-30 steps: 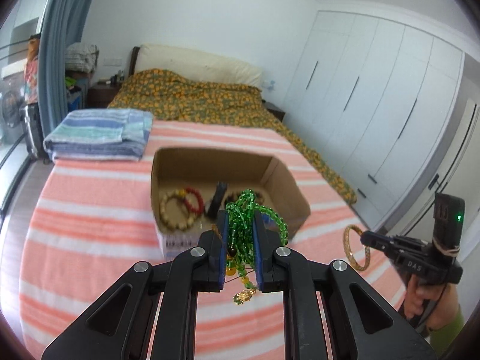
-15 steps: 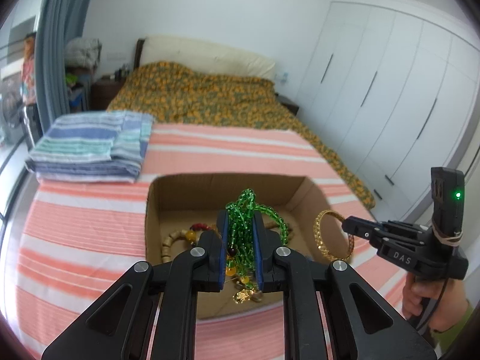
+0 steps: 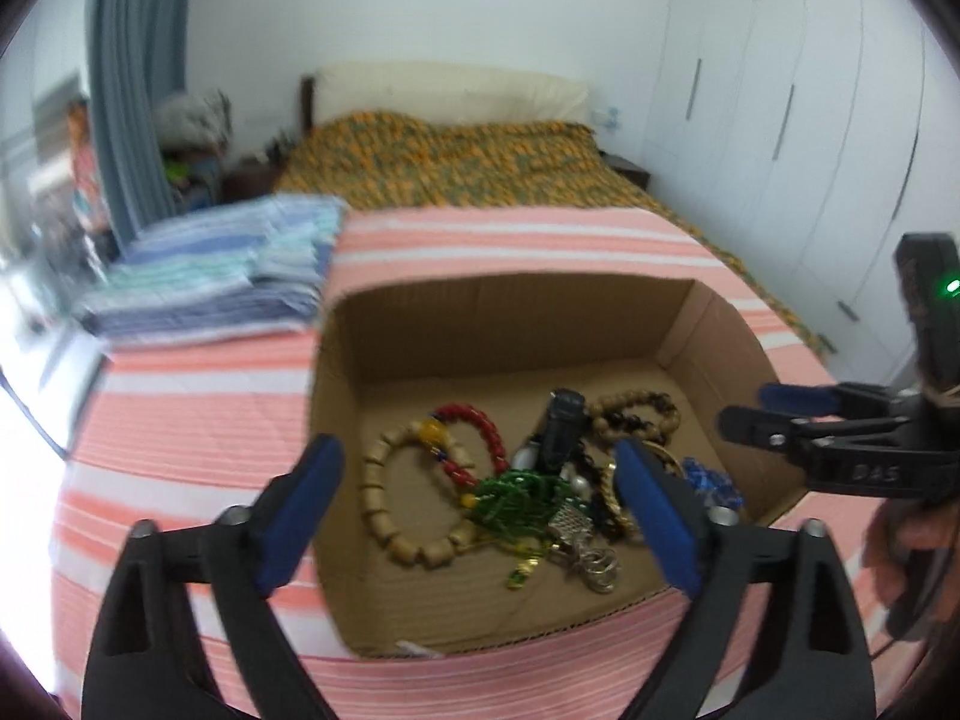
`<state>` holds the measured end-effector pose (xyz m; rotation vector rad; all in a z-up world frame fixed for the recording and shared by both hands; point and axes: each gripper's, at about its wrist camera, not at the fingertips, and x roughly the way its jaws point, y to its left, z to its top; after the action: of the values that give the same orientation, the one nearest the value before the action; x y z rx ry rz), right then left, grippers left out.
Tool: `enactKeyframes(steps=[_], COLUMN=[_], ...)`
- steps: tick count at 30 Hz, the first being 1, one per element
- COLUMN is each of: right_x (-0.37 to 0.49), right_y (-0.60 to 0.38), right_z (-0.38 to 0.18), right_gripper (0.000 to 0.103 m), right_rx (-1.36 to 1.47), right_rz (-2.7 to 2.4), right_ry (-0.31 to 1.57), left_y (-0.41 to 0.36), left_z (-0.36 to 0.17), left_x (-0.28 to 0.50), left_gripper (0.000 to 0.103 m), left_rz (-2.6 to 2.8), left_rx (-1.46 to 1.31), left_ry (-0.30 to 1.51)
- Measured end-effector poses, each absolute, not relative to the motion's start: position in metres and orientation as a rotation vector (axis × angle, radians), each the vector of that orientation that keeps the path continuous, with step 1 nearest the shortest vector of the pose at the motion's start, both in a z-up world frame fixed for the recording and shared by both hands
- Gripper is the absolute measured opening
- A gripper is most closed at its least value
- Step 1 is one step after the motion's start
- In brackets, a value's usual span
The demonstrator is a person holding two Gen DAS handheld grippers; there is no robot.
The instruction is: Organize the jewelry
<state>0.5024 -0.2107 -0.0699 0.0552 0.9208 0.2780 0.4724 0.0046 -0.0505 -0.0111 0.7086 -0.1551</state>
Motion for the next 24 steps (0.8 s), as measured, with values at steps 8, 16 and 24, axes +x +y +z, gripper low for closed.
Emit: enactKeyframes(steps=[8,16,24], right_x=[0.465,0.438,0.43], right_y=[-0.191,-0.185,-0.19], right_z=[-0.038,-0.012,-0.015], right_gripper=[0.081,0.081,0.082], right_rx=[-0.028,-0.029,0.014], right_rz=[0.248,0.207,0.201], right_ry=[0.822,0.711,0.754], left_y=[-0.011,-0.013,-0.013], left_z=[-0.02,-0.001,-0.006], left_x=[0.437,0.404,0.404], left_gripper=[0.103,0.103,0.103], left_rz=[0.036,0.131,0.084], left_rx=[0.141,0.143,0.103], left_ry=[0.603,0.536,0.62])
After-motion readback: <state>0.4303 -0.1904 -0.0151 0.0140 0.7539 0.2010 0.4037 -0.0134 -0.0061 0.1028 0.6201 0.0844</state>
